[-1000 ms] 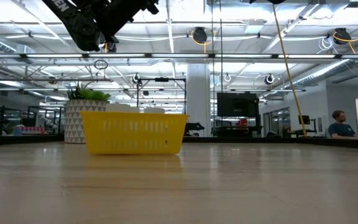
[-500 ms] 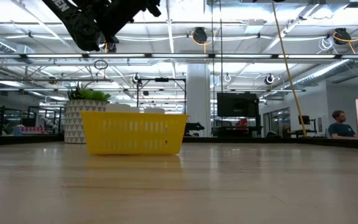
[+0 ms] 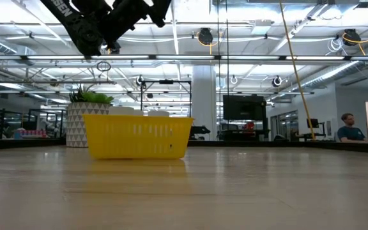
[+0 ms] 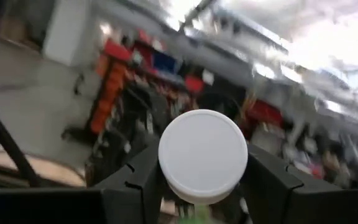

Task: Pick and place pill bottles into a basket
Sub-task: Put the white medicine bottle into the yellow bin

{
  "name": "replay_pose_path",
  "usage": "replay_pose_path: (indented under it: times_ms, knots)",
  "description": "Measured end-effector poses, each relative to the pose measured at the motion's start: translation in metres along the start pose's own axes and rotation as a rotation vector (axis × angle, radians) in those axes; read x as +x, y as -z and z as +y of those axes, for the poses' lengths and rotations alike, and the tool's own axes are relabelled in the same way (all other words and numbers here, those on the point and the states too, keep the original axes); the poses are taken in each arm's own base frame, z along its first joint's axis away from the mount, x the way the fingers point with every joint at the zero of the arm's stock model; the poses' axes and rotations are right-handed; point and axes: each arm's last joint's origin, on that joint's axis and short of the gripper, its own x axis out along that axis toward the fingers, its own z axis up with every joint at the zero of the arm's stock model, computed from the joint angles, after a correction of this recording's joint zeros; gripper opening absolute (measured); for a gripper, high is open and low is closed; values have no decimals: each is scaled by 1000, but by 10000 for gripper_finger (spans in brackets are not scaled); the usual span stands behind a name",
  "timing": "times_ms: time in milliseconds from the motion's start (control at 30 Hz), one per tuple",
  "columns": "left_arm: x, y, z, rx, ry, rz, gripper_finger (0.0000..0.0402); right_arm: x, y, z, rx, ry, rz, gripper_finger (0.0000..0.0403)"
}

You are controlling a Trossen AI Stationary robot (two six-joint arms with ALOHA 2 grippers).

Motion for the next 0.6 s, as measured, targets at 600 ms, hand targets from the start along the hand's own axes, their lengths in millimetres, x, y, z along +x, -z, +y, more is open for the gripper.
replay_pose_path:
  times_ms: [600]
  knots:
    - [-60, -25, 40, -121, -111, 94, 353, -3, 20, 57, 197, -155, 433, 159]
